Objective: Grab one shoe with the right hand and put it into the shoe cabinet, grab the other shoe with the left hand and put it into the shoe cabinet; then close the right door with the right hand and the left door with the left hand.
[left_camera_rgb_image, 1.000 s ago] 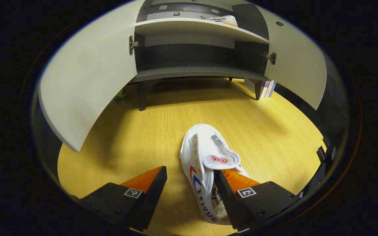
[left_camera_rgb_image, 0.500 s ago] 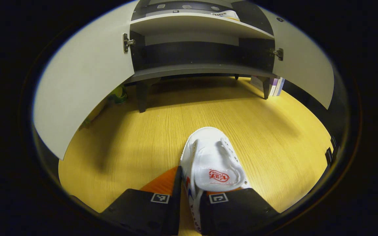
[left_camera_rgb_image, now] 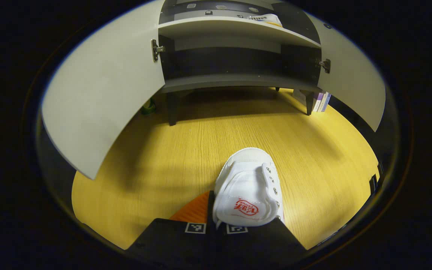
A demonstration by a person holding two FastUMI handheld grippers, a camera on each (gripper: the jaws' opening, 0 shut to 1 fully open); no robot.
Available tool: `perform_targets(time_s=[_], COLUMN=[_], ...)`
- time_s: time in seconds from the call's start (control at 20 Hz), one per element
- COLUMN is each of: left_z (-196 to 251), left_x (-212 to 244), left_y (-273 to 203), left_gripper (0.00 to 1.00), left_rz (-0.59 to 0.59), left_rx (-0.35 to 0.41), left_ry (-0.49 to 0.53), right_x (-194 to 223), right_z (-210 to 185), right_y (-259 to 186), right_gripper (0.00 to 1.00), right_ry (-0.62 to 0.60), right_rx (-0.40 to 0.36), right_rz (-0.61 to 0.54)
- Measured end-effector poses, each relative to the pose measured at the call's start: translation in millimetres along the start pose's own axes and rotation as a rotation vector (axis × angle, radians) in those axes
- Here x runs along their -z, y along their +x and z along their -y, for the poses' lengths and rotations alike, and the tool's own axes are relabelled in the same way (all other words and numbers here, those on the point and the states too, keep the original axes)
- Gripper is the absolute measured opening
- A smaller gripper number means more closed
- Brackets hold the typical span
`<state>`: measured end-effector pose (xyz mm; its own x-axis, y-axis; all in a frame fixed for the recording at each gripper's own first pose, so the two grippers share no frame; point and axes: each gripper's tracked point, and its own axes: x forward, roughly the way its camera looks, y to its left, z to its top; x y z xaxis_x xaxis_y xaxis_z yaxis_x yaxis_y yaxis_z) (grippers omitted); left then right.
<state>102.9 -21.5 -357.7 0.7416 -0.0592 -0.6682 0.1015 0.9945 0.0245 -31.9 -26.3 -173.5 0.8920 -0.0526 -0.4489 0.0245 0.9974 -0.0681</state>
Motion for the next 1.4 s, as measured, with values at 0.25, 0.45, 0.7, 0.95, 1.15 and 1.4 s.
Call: perform_targets(time_s=[0.25, 0.45, 0.7, 0.95, 1.15, 1.4], left_z=[3.0, 5.4, 17.4, 13.1, 10.0, -7.7], left_x=[-40.6, -89.7, -167.0, -252.3, -322.5, -423.5], left_y=[-44.7, -80.0, -108.7, -108.9, -109.9, -108.0], left_gripper=[0.05, 0.05, 0.05, 0.05, 0.05, 0.05], left_rz=[0.027, 0.091, 0.174, 0.234, 0.309, 0.402], left_rx=[-0.002, -0.022, 0.014, -0.022, -0.041, -0.069], left_ry=[-0.092, -0.073, -0.133, -0.123, -0.111, -0.074], right_x=[-20.4, -33.9, -43.1, -47.7, -51.6, -65.4], right_z=[-1.7, -7.2, -11.8, -25.6, -31.1, -38.5], right_y=[12.5, 20.3, 26.7, 35.2, 39.1, 42.1], right_gripper=[0.99, 0.99, 1.0, 1.0, 1.0, 1.0], right_ry=[-0.03, -0.054, -0.061, -0.058, -0.075, 0.01], right_rx=[-0.053, -0.115, -0.184, -0.273, -0.315, -0.383], right_rz=[0.056, 0.093, 0.143, 0.155, 0.166, 0.153])
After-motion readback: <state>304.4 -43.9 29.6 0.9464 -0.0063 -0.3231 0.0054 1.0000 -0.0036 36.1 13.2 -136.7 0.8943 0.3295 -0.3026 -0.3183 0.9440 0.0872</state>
